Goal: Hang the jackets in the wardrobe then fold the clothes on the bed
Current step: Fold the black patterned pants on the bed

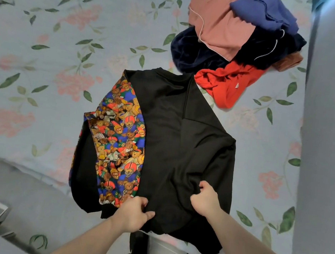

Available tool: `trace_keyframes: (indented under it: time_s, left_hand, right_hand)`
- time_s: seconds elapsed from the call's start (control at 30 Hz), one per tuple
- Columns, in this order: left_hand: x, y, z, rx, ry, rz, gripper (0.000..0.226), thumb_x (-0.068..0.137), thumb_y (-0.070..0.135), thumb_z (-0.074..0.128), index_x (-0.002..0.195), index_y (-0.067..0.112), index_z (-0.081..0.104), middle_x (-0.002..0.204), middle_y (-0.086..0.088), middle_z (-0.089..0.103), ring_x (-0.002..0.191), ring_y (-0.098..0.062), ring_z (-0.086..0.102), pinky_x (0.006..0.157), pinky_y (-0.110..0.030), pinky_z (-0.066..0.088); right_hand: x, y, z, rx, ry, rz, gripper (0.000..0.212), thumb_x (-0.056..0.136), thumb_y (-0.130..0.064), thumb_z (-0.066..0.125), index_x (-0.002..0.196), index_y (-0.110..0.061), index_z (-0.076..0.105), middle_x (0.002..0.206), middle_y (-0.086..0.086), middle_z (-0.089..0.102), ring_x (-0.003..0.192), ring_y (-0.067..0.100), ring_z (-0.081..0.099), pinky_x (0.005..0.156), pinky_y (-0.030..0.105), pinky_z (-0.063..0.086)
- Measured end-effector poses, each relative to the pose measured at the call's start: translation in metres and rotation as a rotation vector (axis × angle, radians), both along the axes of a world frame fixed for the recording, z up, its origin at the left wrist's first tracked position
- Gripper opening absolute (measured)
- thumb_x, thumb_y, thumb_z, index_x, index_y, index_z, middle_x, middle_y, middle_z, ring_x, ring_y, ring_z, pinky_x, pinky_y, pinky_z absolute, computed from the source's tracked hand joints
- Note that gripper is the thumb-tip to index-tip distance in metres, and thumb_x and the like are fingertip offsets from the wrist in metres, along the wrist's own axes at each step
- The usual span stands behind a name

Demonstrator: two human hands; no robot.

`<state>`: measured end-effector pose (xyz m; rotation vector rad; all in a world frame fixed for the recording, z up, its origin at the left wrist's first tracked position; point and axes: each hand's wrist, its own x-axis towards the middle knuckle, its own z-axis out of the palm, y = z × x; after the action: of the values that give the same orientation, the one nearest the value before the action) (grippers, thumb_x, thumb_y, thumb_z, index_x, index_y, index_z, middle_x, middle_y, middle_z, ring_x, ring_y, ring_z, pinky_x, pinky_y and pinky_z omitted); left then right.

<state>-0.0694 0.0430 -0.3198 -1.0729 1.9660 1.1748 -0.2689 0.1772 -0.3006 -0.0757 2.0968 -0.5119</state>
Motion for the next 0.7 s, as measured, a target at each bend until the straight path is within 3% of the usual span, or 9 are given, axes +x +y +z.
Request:
trace_keyframes:
  time_s: [0.1, 0.2, 0.3, 0.43, 0.53, 0.63, 0.7]
  left_hand:
    - [-0.005, -0.010, 0.000, 0.014, -0.038, -0.034, 0.020, 0.093, 0.044, 0.068, 0.097, 0.025, 0.065, 0.088, 0.009, 0.069, 0.089, -0.014, 0.069, 0.084, -0.033, 0.058]
    - [-0.020, -0.013, 0.007, -0.136, 0.081, 0.037, 0.025, 0.092, 0.045, 0.068, 0.112, 0.032, 0.059, 0.097, 0.016, 0.066, 0.089, -0.005, 0.065, 0.077, -0.025, 0.052]
    - [-0.031, -0.009, 0.008, -0.177, 0.102, 0.013, 0.024, 0.093, 0.043, 0.068, 0.115, 0.035, 0.061, 0.103, 0.018, 0.068, 0.094, -0.005, 0.065, 0.083, -0.028, 0.055]
    - [-0.041, -0.013, 0.005, -0.115, -0.015, -0.186, 0.028, 0.093, 0.042, 0.066, 0.117, 0.028, 0.066, 0.110, 0.008, 0.072, 0.105, -0.018, 0.067, 0.091, -0.035, 0.056]
    - [-0.054, -0.030, 0.016, -0.249, 0.163, 0.022, 0.028, 0.089, 0.041, 0.069, 0.115, 0.032, 0.067, 0.112, 0.014, 0.068, 0.101, -0.008, 0.065, 0.089, -0.030, 0.055]
    - [-0.051, -0.058, 0.029, -0.544, 0.394, 0.197, 0.036, 0.087, 0.036, 0.069, 0.122, 0.030, 0.061, 0.129, 0.011, 0.056, 0.114, -0.006, 0.055, 0.096, -0.026, 0.048]
    - [-0.037, -0.077, 0.026, -0.729, 0.410, 0.125, 0.053, 0.086, 0.040, 0.068, 0.136, 0.028, 0.055, 0.149, 0.002, 0.043, 0.136, -0.018, 0.042, 0.110, -0.040, 0.041]
  right_hand:
    - [0.004, 0.011, -0.006, 0.012, 0.106, -0.033, 0.027, 0.086, -0.009, 0.060, 0.112, -0.016, 0.062, 0.099, 0.001, 0.070, 0.083, 0.019, 0.062, 0.070, 0.027, 0.044]
    - [0.005, 0.008, 0.003, -0.116, 0.265, -0.174, 0.022, 0.086, -0.004, 0.058, 0.101, -0.020, 0.060, 0.090, -0.003, 0.067, 0.073, 0.014, 0.063, 0.062, 0.026, 0.044]
    - [0.003, 0.014, -0.006, -0.100, 0.338, -0.149, 0.022, 0.088, -0.006, 0.060, 0.105, -0.021, 0.056, 0.097, -0.001, 0.066, 0.081, 0.021, 0.064, 0.072, 0.032, 0.047]
    - [-0.001, 0.021, -0.018, 0.042, 0.222, -0.079, 0.036, 0.089, -0.017, 0.070, 0.121, -0.015, 0.052, 0.117, 0.007, 0.063, 0.103, 0.029, 0.063, 0.090, 0.040, 0.052]
    - [0.003, 0.009, -0.007, -0.096, 0.463, -0.137, 0.060, 0.082, -0.012, 0.077, 0.134, -0.015, 0.048, 0.130, 0.010, 0.051, 0.116, 0.033, 0.055, 0.098, 0.045, 0.049]
    - [0.012, 0.001, 0.002, -0.222, 0.735, 0.141, 0.075, 0.076, -0.014, 0.080, 0.143, -0.022, 0.048, 0.148, 0.005, 0.043, 0.126, 0.030, 0.046, 0.101, 0.047, 0.044]
    - [0.022, -0.001, -0.001, -0.220, 0.703, 0.326, 0.083, 0.079, -0.022, 0.080, 0.151, -0.028, 0.042, 0.161, 0.002, 0.031, 0.138, 0.029, 0.039, 0.108, 0.047, 0.042]
